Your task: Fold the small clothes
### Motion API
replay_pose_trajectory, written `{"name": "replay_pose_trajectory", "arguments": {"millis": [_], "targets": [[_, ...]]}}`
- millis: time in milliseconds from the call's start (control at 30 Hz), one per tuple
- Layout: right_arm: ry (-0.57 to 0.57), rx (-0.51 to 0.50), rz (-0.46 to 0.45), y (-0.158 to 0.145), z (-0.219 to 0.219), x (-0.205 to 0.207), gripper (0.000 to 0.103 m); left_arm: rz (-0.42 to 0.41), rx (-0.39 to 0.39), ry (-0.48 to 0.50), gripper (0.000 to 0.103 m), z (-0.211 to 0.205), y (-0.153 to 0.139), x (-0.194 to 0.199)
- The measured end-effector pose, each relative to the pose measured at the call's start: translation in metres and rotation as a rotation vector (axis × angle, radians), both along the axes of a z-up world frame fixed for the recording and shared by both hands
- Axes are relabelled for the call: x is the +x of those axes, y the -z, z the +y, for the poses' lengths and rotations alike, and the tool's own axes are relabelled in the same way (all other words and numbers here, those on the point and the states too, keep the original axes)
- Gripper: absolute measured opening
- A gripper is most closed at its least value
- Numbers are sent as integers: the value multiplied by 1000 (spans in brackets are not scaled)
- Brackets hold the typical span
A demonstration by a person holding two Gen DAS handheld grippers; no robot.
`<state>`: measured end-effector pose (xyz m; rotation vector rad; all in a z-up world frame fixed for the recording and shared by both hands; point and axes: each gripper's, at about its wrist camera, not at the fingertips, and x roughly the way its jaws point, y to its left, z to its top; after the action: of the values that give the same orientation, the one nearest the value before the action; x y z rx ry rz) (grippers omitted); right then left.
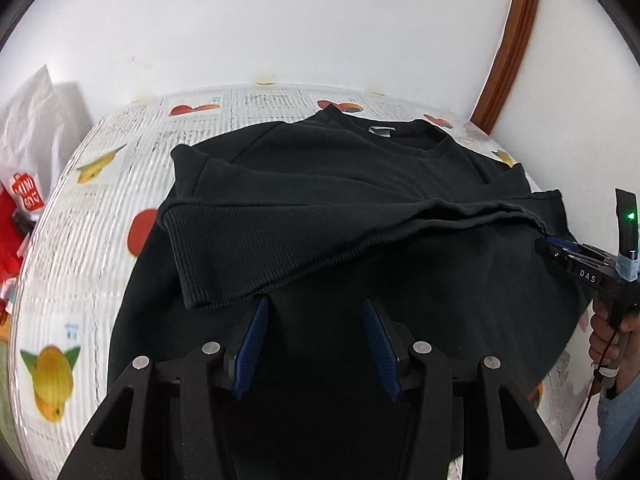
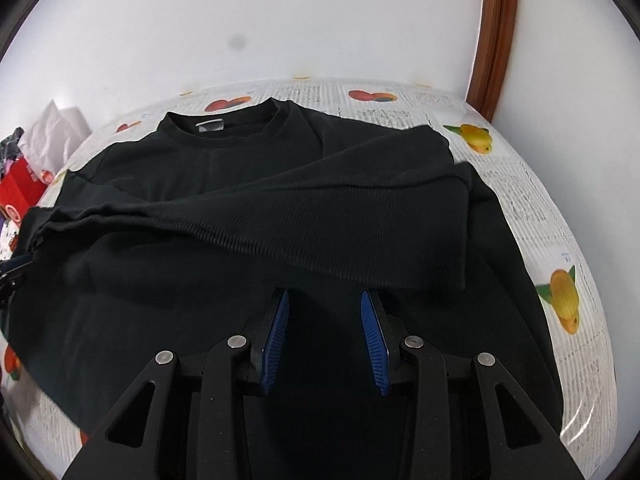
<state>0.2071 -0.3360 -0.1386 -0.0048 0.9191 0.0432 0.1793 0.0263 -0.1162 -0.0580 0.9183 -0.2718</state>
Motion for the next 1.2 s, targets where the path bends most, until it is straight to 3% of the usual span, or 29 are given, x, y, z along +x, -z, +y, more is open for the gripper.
{"name": "replay_pose_trajectory", "arguments": {"millis": [333, 500, 633, 733, 967, 1133, 1200], "targets": [[35, 4, -32, -15, 9, 52, 36, -18, 50, -48, 47, 3, 1, 53], [101, -7, -83, -30, 1, 86, 36, -32, -16, -97, 47, 25, -7, 74], [106, 33, -159, -54, -17, 84, 38, -95, 6, -105, 48, 45, -19, 67], [96, 15, -181, -60, -29, 77, 46, -102, 10, -107, 53, 63, -19, 67], [93, -50, -107, -35, -48, 87, 50, -65, -28, -36, 53, 62, -5, 79], [70, -73, -62, -20, -45, 110, 49, -26, 55, -57, 52, 54, 7, 98], [60, -65, -57, -17, -43, 117, 48, 11, 52, -58, 36, 53, 13, 104]]}}
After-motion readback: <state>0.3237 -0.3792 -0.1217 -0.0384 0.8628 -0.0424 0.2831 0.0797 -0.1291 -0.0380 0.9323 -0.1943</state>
